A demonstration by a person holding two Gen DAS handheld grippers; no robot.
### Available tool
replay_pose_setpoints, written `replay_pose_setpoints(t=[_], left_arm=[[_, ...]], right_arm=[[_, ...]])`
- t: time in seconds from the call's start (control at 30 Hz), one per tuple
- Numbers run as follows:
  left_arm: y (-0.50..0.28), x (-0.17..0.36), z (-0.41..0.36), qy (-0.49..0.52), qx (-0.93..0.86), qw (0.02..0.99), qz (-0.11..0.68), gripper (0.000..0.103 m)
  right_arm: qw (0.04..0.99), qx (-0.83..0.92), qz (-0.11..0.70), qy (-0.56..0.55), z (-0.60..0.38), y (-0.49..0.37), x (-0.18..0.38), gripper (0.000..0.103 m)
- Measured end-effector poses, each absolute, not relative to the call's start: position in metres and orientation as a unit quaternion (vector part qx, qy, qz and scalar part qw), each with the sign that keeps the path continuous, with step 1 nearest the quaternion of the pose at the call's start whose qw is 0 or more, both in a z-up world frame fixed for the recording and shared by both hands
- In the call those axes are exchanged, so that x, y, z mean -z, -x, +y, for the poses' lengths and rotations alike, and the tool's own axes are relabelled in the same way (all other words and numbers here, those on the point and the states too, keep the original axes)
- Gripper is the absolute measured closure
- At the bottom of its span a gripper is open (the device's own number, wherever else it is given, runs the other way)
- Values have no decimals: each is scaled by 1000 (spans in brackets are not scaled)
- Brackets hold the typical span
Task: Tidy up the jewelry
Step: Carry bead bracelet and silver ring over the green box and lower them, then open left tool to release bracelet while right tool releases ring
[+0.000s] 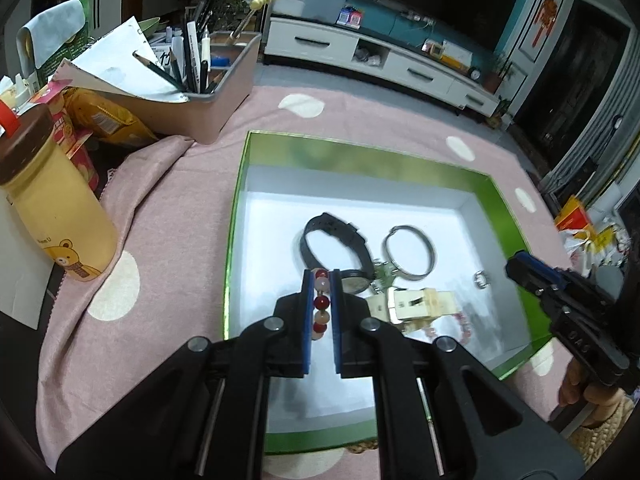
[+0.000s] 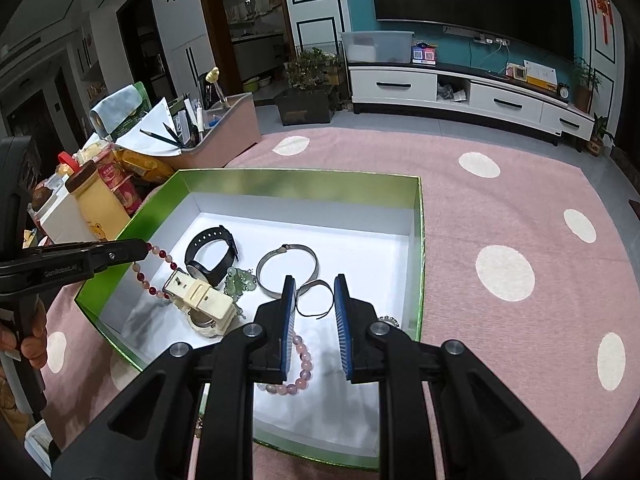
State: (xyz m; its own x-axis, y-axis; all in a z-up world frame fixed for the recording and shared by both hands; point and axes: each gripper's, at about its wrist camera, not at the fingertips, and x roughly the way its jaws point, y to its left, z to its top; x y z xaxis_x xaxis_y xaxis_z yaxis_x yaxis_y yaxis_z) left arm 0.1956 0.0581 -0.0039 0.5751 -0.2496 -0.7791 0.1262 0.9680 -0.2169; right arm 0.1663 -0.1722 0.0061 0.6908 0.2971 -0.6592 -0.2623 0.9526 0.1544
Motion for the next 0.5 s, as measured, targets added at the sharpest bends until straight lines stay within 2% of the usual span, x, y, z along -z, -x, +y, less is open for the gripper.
replay_pose_setpoints(t=[0.5], left_arm=[[-204, 12, 54, 34, 74, 883, 463, 96]], right_arm=[[916, -149, 372, -17, -170, -173, -2, 84]])
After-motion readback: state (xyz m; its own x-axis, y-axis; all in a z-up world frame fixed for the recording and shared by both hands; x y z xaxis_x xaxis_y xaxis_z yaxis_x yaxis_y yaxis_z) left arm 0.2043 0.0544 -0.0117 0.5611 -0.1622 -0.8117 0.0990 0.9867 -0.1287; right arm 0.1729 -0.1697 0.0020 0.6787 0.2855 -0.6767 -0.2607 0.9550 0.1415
